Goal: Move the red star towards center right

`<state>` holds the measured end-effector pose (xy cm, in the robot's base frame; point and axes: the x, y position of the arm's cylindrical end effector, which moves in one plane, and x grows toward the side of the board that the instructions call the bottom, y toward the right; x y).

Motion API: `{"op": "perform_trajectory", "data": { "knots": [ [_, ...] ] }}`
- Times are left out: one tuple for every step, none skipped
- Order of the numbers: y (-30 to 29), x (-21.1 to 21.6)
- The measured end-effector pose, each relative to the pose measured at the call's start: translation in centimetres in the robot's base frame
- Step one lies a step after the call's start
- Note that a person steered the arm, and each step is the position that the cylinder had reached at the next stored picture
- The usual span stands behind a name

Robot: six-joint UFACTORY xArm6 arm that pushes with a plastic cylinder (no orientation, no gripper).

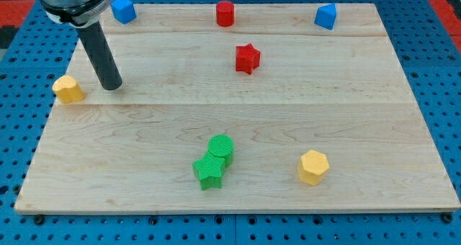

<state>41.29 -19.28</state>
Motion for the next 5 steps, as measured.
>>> {"op": "perform_trajectory", "data": {
  "knots": [
    [5.6, 1.2],
    [5.9, 1.1],
    [5.8, 1.1],
    [5.9, -0.7],
    [17.5, -7.0]
  ]
}}
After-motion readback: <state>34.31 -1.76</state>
